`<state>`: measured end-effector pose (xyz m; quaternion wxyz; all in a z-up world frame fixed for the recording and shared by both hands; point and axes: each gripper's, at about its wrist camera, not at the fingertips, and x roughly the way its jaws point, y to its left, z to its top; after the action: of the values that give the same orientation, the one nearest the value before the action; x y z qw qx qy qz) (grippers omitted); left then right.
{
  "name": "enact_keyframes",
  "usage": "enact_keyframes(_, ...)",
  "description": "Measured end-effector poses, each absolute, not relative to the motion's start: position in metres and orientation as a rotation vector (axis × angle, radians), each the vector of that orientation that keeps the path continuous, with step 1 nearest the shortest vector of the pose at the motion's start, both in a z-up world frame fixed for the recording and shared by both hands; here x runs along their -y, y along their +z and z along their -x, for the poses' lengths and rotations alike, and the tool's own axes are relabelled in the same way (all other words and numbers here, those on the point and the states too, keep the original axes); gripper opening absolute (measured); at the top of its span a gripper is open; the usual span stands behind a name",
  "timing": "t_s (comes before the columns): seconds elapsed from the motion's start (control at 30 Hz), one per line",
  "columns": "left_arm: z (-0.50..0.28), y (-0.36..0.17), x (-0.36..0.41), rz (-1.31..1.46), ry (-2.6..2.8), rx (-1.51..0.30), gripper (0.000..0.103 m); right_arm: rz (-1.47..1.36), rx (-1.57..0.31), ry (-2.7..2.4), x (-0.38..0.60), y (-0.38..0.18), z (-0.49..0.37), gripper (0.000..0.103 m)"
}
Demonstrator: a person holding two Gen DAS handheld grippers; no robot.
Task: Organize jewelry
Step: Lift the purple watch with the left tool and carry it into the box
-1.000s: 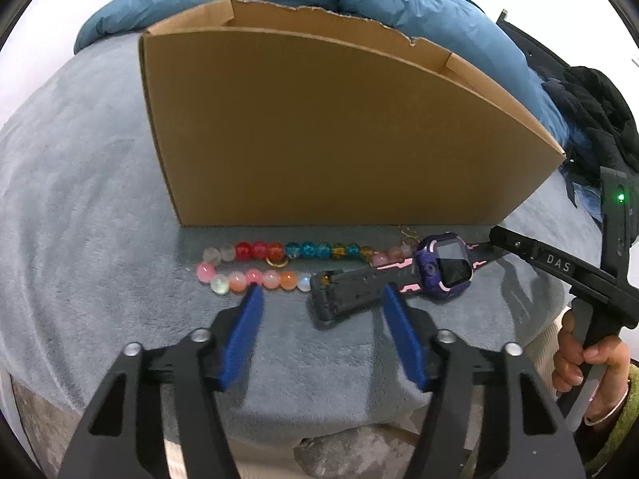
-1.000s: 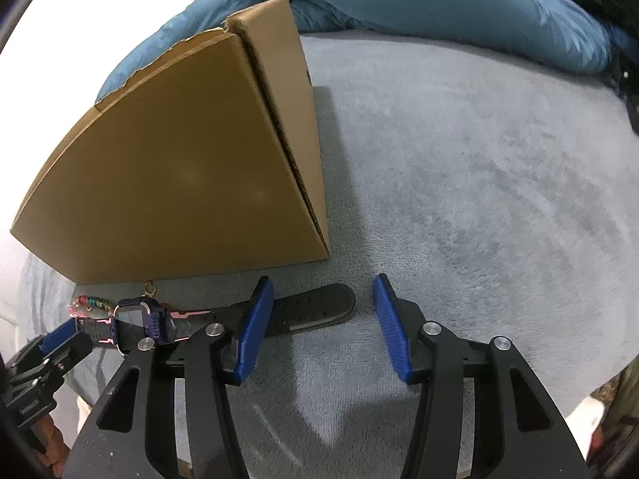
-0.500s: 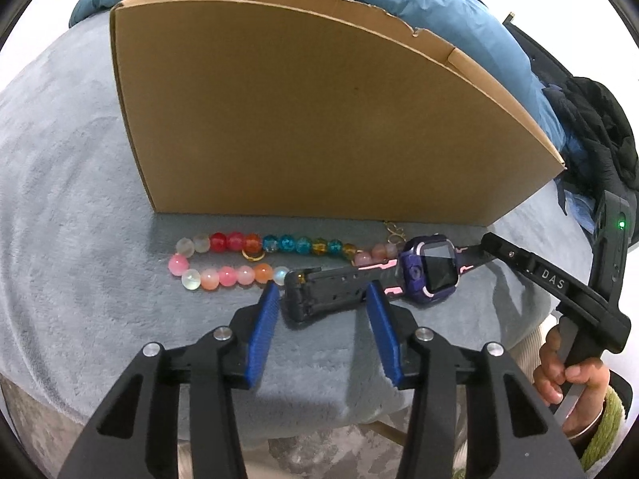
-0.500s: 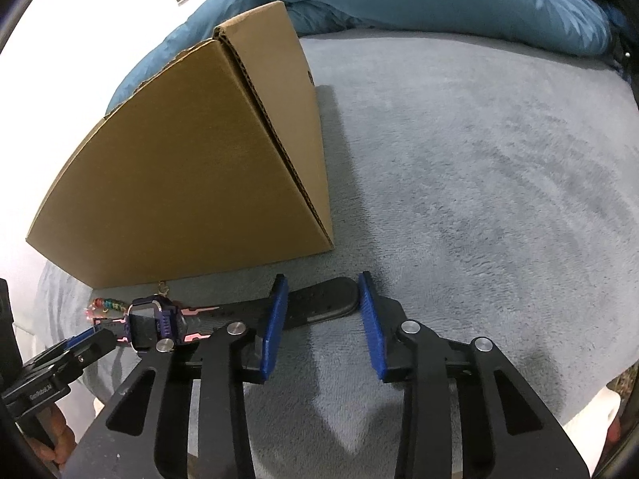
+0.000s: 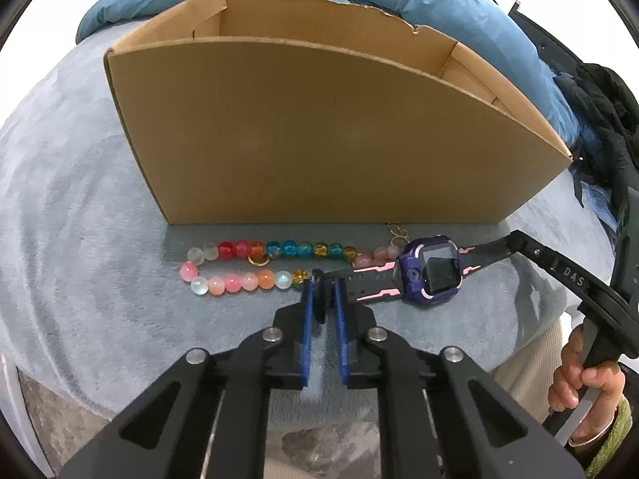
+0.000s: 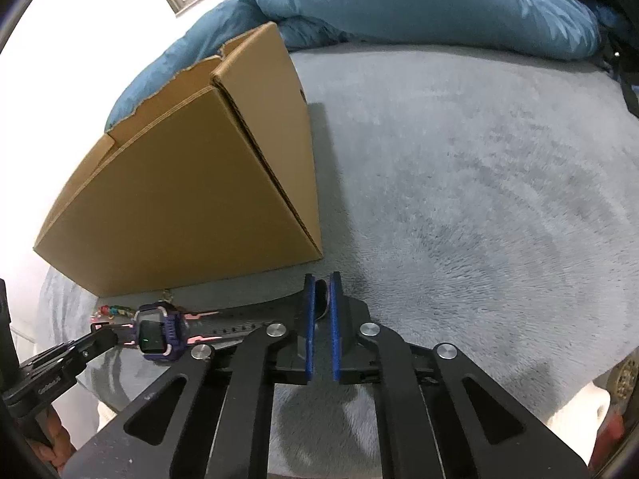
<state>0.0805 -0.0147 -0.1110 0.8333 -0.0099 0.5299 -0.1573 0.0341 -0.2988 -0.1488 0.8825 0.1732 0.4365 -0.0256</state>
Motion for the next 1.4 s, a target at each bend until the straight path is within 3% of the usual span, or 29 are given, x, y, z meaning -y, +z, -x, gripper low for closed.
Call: enact_keyframes(1.4,-0.019,0.008,0.028,-0.043,-0.374,-0.84,0.005,-0.33,-0.665,0.005,0.291,-0.057,0.041,0.001)
